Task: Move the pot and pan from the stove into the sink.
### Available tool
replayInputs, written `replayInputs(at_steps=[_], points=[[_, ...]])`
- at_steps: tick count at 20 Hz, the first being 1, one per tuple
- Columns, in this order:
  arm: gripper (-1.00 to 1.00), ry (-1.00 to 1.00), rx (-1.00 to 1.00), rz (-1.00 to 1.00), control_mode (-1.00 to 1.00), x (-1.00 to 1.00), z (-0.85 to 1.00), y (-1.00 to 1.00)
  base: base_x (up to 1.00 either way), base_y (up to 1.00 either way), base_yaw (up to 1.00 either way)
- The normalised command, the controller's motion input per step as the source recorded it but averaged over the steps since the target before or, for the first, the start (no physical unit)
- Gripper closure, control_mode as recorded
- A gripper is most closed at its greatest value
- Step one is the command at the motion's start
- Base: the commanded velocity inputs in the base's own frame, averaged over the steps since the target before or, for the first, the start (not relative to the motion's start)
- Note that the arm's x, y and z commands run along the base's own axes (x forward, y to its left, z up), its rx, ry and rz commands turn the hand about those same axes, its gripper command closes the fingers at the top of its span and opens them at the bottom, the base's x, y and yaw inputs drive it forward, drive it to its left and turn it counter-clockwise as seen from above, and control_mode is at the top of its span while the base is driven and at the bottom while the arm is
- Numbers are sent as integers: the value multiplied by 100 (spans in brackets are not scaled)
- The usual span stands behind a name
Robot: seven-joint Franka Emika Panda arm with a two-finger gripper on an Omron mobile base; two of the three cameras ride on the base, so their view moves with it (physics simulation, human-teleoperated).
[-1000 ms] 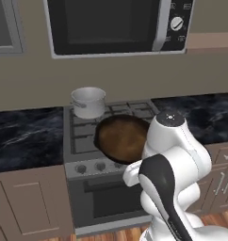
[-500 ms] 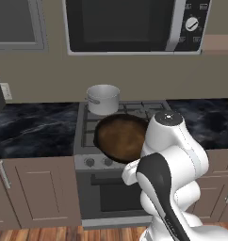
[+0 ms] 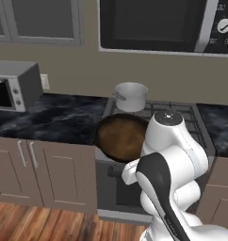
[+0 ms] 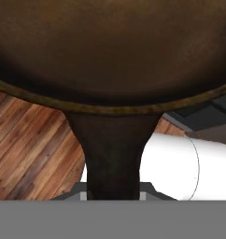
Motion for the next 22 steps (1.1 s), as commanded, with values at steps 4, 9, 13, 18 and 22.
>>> replayInputs(at_steps=[4, 9, 13, 18, 22], points=[[100, 0, 0, 0, 100, 0, 0, 0, -25, -24, 39], [100, 0, 0, 0, 100, 0, 0, 0, -25, -21, 41], [100, 0, 0, 0, 100, 0, 0, 0, -25, -19, 42], [100, 0, 0, 0, 100, 0, 0, 0, -24, -13, 44], [100, 0, 0, 0, 100, 0, 0, 0, -24, -12, 45]])
